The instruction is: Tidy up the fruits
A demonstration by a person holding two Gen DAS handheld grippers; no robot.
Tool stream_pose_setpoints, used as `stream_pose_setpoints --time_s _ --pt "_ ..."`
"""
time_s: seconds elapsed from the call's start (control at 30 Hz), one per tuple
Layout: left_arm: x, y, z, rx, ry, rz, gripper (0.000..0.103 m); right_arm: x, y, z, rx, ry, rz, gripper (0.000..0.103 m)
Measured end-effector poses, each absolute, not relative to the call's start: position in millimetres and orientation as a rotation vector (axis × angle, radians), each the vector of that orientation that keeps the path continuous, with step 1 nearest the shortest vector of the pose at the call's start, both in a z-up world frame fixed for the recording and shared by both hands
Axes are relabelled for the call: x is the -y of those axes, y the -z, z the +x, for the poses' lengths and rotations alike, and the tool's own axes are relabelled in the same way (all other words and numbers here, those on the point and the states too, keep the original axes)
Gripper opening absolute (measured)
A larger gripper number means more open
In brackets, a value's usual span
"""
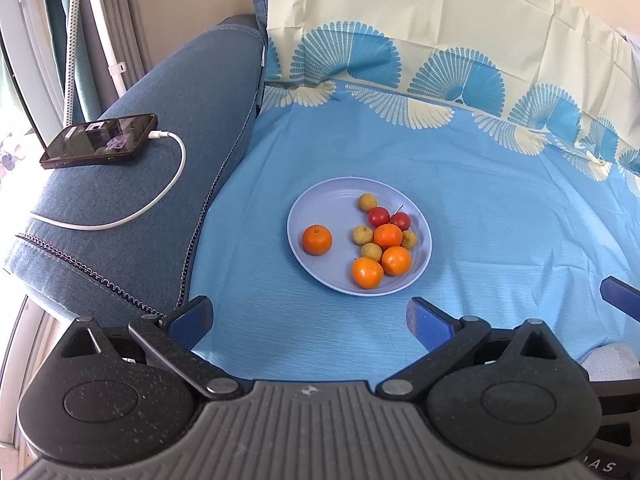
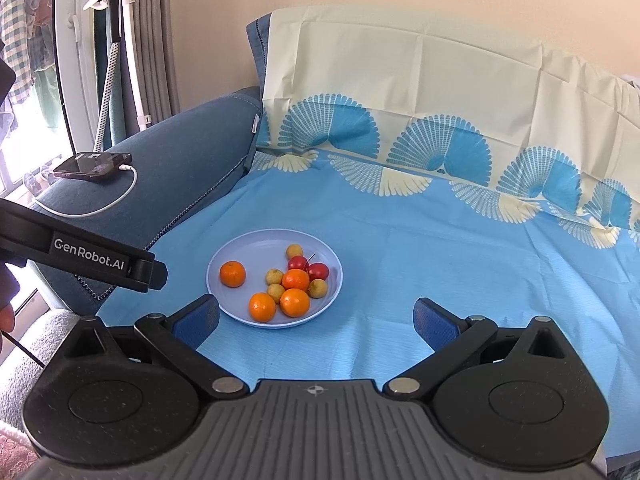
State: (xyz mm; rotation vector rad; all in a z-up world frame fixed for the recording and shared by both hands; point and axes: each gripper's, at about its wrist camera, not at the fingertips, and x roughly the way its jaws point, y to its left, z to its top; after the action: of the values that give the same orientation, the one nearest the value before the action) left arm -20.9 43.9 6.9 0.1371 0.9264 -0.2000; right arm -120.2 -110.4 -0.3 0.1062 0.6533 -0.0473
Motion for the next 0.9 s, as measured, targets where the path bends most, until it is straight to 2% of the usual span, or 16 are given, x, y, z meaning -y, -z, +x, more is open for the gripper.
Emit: stream_pose_setpoints --time_s 0.9 --pt "-43.2 -3.0 -17.1 -0.935 0.19 0.151 0.103 110.5 0.9 -120.3 -0.655 0.045 0.103 0.102"
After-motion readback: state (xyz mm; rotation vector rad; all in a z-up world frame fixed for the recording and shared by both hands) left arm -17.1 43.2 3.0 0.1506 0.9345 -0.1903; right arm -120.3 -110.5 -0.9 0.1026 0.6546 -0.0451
